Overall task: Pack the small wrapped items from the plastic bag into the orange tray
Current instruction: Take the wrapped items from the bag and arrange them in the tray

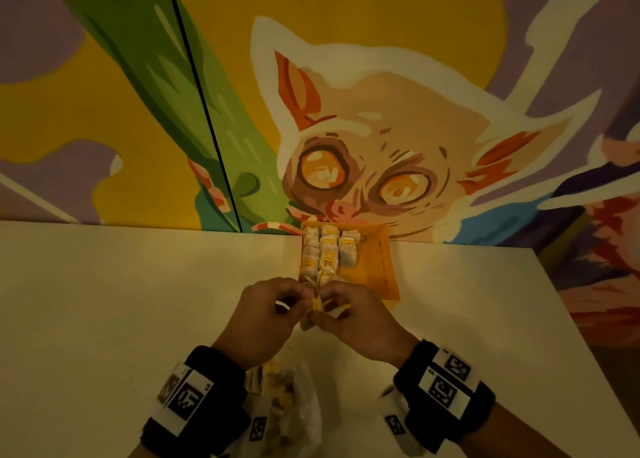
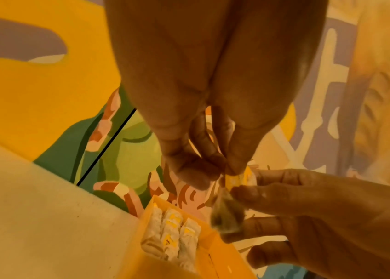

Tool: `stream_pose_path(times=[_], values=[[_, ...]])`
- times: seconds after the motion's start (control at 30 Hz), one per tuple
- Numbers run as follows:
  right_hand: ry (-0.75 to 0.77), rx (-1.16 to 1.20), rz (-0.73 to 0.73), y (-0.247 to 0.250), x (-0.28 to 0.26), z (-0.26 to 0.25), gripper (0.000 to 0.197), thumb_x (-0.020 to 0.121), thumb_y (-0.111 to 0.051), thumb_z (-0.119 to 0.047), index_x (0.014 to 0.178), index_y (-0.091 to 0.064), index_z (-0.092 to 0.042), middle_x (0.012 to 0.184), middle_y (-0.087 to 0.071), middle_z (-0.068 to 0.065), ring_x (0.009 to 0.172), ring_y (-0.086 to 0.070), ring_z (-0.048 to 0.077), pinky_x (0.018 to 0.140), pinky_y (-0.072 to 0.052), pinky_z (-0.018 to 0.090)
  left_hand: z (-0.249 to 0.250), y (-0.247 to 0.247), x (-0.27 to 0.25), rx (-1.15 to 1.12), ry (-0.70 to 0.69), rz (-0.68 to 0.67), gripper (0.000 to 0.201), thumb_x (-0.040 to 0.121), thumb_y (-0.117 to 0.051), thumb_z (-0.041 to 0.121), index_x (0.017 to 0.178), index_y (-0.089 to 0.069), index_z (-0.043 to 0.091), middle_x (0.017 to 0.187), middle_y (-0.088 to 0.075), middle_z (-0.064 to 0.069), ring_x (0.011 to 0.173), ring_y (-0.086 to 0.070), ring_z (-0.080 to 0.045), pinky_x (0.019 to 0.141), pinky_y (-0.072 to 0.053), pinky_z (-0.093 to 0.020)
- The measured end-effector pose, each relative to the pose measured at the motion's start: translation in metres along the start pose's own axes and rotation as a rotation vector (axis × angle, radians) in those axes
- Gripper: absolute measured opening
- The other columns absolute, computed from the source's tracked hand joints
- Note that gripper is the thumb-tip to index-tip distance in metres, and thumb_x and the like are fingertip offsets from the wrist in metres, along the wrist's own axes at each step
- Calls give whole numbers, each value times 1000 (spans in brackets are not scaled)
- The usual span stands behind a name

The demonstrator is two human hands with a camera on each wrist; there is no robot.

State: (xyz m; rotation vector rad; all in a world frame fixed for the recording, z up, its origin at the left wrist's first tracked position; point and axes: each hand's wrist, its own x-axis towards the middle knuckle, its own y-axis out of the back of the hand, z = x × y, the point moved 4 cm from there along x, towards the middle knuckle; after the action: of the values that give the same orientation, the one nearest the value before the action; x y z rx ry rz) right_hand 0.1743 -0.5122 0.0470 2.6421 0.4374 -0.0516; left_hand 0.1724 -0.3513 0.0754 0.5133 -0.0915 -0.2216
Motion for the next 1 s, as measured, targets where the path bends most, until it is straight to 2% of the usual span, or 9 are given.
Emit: stream_pose_path(times=[0.1,0.23,0.3,0.4,0.53,0.6,0.73,0.87,1.0], values=[[15,-15,65,4,0,-1,10,82,-75,-30,84,-66,-32,84,-66,-15,81,-63,4,64,-45,14,9,4,1,69,-84,30,20,84,-71,9,87,-73,28,86,-69,14,84,-62,-3,68,-50,-10],[6,127,78,6,0,-3,18,79,-79,-20,76,-62,-26,75,-67,-10,71,-65,7,62,-48,17,14,7,3,37,-114,84,27,84,-72,9,85,-69,35,84,-69,18,83,-64,-3,71,-52,-11],[-6,234,70,6,-1,-3,18,78,-80,-16,76,-62,-21,77,-69,-4,74,-67,13,66,-52,22,12,7,4,-19,-64,101,28,84,-71,8,84,-67,36,80,-71,16,82,-66,-3,71,-53,-14],[-30,335,69,7,-3,-4,16,79,-78,-13,79,-62,-16,73,-66,-3,69,-65,13,61,-52,25,3,4,5,-119,41,105,24,85,-71,11,87,-70,34,82,-72,15,81,-67,-4,70,-55,-17],[-42,399,88,10,-4,-5,20,78,-77,-7,89,-64,-17,74,-67,0,70,-66,15,63,-55,28,-2,-1,5,-247,121,59,12,88,-66,9,91,-76,16,84,-75,3,78,-70,-13,66,-58,-24],[-45,400,59,10,-4,-6,28,77,-78,-3,95,-65,-19,76,-70,-1,75,-68,14,67,-56,25,-2,-2,4,-385,223,60,14,91,-62,8,93,-76,10,84,-75,-5,76,-69,-19,64,-58,-27],[-2,355,50,11,-7,-11,33,76,-79,-4,98,-67,-24,76,-71,-6,79,-68,8,73,-52,20,-2,-6,2,-570,409,26,20,95,-56,9,93,-76,10,89,-73,-17,74,-64,-26,62,-56,-31],[72,263,17,10,-8,-18,38,79,-76,-4,109,-66,-27,86,-70,-9,84,-69,13,76,-57,29,-8,-13,-1,-614,526,-36,18,94,-56,5,97,-73,8,82,-63,-24,72,-53,-30,64,-48,-35],[109,155,2,9,-10,-24,24,83,-73,-11,98,-71,-30,95,-70,-12,87,-67,12,74,-58,29,-7,-18,-4,-605,559,-61,20,96,-55,11,98,-74,10,92,-68,-25,76,-57,-30,66,-47,-37]])
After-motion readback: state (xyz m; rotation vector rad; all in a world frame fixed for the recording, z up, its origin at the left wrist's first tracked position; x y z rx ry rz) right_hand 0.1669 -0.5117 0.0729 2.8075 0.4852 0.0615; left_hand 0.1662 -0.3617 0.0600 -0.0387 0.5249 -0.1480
